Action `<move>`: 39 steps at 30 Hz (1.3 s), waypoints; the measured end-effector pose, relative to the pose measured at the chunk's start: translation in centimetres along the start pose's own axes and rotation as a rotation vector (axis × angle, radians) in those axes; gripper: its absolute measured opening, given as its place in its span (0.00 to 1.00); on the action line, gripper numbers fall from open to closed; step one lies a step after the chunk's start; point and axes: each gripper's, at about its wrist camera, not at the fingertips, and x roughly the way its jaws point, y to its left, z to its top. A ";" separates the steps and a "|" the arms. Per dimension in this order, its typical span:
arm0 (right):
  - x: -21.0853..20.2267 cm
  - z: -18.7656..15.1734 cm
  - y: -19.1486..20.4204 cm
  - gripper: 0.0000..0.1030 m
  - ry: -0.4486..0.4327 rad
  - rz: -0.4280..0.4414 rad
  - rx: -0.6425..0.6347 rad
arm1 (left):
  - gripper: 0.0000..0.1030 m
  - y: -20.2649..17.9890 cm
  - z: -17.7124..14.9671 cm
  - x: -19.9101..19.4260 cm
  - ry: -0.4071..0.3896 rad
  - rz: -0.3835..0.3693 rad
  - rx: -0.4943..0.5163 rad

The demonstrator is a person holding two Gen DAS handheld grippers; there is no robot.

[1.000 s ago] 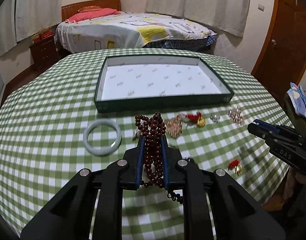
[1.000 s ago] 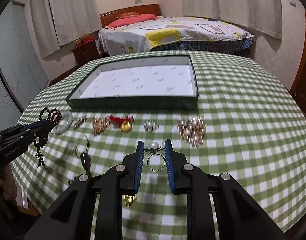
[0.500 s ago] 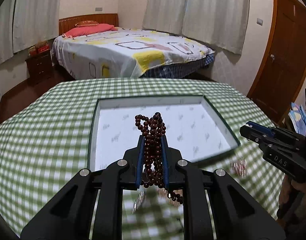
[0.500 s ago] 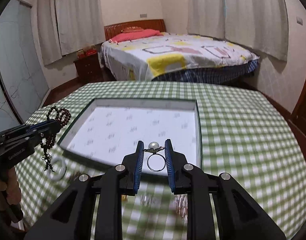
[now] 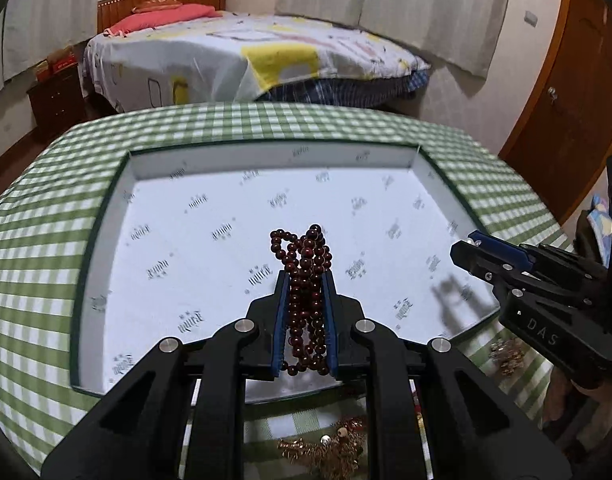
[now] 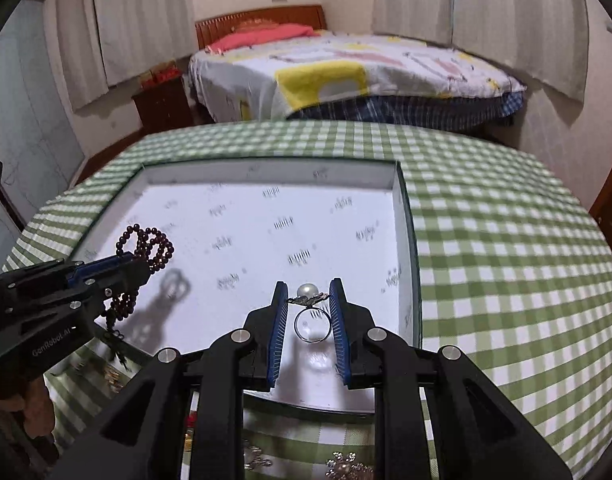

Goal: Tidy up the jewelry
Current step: 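Carry bracelet and ring into the tray and release both tools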

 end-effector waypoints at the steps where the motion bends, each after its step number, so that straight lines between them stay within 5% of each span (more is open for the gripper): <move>1: 0.5 -0.2 -0.1 0.22 0.013 -0.003 -0.001 | 0.15 0.0 -0.1 0.3 0.006 0.001 0.001; 20: 1.8 -1.3 -0.1 0.23 0.046 -0.032 -0.036 | 0.17 0.0 -0.9 2.5 0.043 0.005 0.002; 25: 1.7 -1.3 0.0 0.24 0.043 -0.028 -0.035 | 0.26 0.1 -0.9 2.4 0.041 -0.004 -0.001; 29: 1.5 -1.3 0.1 0.39 0.036 -0.026 -0.036 | 0.38 0.2 -0.9 2.2 0.040 -0.005 -0.013; 39: -0.3 -1.2 0.2 0.40 0.015 -0.028 -0.026 | 0.61 0.0 -0.5 0.4 0.003 -0.004 -0.014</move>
